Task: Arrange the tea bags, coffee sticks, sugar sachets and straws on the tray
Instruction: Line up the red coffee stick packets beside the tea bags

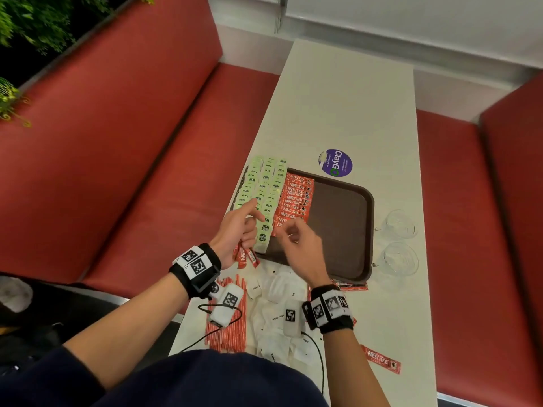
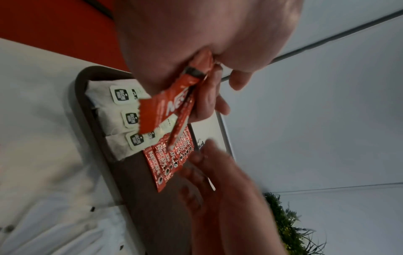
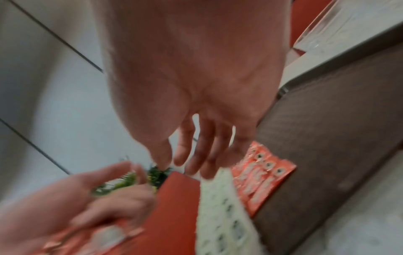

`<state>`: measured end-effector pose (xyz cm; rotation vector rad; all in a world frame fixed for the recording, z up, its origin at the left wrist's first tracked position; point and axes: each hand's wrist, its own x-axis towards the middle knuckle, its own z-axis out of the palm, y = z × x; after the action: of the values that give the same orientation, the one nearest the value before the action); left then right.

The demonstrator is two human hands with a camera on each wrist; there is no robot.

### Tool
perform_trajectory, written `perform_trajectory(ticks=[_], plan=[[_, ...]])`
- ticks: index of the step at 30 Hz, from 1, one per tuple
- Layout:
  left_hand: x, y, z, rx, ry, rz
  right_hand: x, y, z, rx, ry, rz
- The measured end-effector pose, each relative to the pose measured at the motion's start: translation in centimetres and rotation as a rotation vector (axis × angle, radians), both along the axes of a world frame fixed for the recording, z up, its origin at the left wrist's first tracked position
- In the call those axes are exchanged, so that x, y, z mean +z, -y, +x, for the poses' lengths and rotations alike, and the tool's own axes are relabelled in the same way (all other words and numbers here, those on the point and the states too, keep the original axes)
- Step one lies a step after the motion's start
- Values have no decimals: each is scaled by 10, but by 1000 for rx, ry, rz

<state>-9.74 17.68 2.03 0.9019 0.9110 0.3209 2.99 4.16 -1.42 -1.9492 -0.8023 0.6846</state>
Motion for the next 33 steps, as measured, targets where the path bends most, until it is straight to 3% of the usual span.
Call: perform_trajectory(ticks=[2,4,8,13,16,18,23,26,29,33], plan=[[5,2,6,62,52,5,22,3,-25,163,-223,59],[9,3,11,116,93,5,29,6,-42,187,-370,120],[9,1,13,228,159,-50,28,11,-49,96,-264,139],[1,-10,7,413,159,-147,37,21,-49,90,-220,157],[-2,-24,-1,428,146,-167,43,29,-40,37,-254,145],[1,-29,-7,300,90,-91,45,33,-33,-38,-319,182],[20,-10,-13,-241,-89,241,47,36,-25,-128,-398,256],[16,2,-9,-268,-123,439,45,37,-21,-157,-412,255],[14,7,-8,-274,-106,503,45,38,-17,-276,-393,295],[17,11,-9,-530,-115,563,49,36,-9,-417,-272,333]])
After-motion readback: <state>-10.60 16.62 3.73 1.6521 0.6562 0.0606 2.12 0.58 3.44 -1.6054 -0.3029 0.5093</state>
